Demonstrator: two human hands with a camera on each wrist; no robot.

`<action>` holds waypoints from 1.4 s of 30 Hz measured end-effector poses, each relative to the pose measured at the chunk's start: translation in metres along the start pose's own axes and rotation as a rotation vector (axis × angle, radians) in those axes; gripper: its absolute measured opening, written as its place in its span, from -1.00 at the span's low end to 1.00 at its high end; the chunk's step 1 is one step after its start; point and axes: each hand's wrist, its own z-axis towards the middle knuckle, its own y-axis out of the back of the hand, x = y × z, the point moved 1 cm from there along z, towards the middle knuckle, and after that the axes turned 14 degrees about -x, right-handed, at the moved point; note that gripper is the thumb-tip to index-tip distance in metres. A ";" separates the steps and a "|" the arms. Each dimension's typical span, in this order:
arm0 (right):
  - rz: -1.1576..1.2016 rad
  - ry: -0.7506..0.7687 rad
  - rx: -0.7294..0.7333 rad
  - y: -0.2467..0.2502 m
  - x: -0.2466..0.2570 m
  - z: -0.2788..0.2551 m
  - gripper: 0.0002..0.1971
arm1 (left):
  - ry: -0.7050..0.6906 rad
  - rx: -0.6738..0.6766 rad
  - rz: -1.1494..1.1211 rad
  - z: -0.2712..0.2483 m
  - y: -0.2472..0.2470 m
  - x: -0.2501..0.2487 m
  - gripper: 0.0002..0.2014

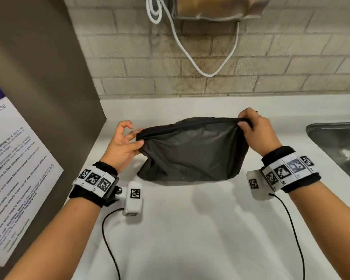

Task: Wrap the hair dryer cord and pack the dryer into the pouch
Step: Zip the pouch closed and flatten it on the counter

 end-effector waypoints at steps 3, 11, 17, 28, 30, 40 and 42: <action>0.068 -0.009 0.009 -0.006 -0.005 -0.003 -0.79 | -0.022 -0.020 -0.022 -0.004 -0.002 0.013 -0.50; 0.080 0.121 0.110 -0.002 0.000 -0.004 -0.48 | -0.192 0.081 0.353 -0.015 -0.014 0.020 -0.44; -0.275 0.155 0.334 0.006 0.001 -0.002 -0.76 | -0.324 -0.133 0.418 -0.011 -0.016 0.016 -0.66; -0.056 0.109 0.100 -0.003 0.039 0.018 -0.66 | -0.215 -0.198 0.533 0.009 0.000 -0.033 -0.63; -0.074 0.057 0.181 -0.015 0.039 0.022 -0.70 | -0.122 -0.224 0.634 0.020 0.008 -0.038 -0.67; -0.158 -0.113 0.481 -0.093 0.030 0.046 -0.80 | 0.179 -0.090 1.286 0.071 0.028 -0.036 -0.70; -0.190 -0.104 0.505 -0.109 0.024 0.050 -0.81 | 0.204 -0.074 1.341 0.078 0.032 -0.033 -0.70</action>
